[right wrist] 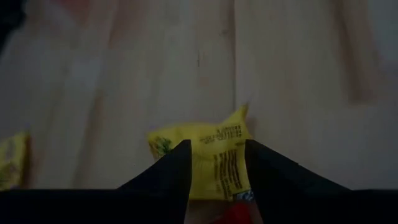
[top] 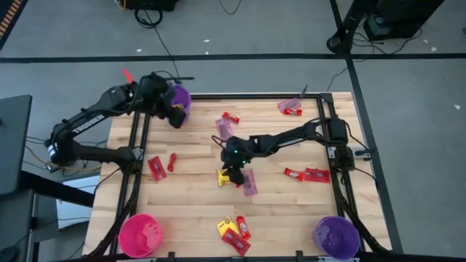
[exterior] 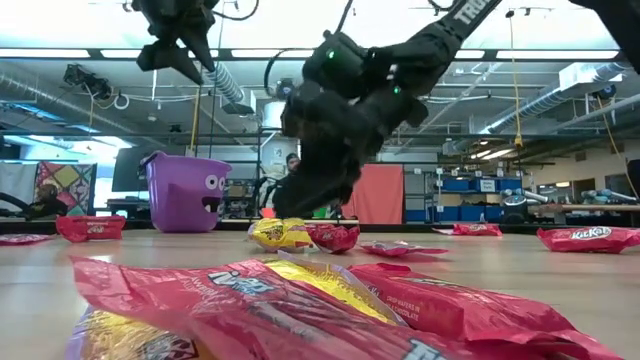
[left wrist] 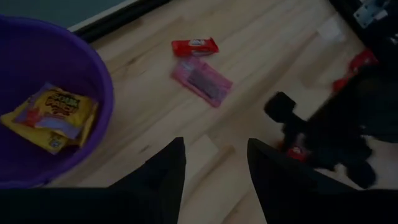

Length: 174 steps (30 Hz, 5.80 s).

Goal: Sort candy by brand, put in halloween buckets
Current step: Put the yellow candy into the top purple bucket

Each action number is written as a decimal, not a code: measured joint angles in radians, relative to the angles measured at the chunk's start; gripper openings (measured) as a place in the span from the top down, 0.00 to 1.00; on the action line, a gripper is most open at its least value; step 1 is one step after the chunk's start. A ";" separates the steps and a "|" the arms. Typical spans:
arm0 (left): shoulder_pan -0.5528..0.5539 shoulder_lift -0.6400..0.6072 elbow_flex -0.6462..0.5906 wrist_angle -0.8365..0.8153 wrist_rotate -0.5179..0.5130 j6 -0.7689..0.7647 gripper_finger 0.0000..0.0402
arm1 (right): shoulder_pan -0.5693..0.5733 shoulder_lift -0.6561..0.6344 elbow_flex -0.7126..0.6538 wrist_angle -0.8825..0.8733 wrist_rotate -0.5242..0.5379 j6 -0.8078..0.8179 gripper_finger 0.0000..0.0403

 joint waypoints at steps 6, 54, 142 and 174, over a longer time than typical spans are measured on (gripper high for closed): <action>-0.091 0.010 0.000 0.014 -0.061 -0.045 0.56 | 0.001 0.027 0.000 -0.044 -0.001 -0.007 0.69; -0.281 0.153 -0.372 0.960 0.055 -0.326 0.99 | -0.014 -0.395 -0.002 -0.007 0.726 -0.276 0.98; -0.632 -0.056 -0.548 0.976 -0.206 -0.268 0.67 | 0.413 -0.233 -0.002 -0.165 0.275 0.442 0.65; -0.937 0.189 -0.563 1.071 -0.391 -0.510 0.68 | 0.489 0.044 -0.001 0.037 0.337 0.615 0.67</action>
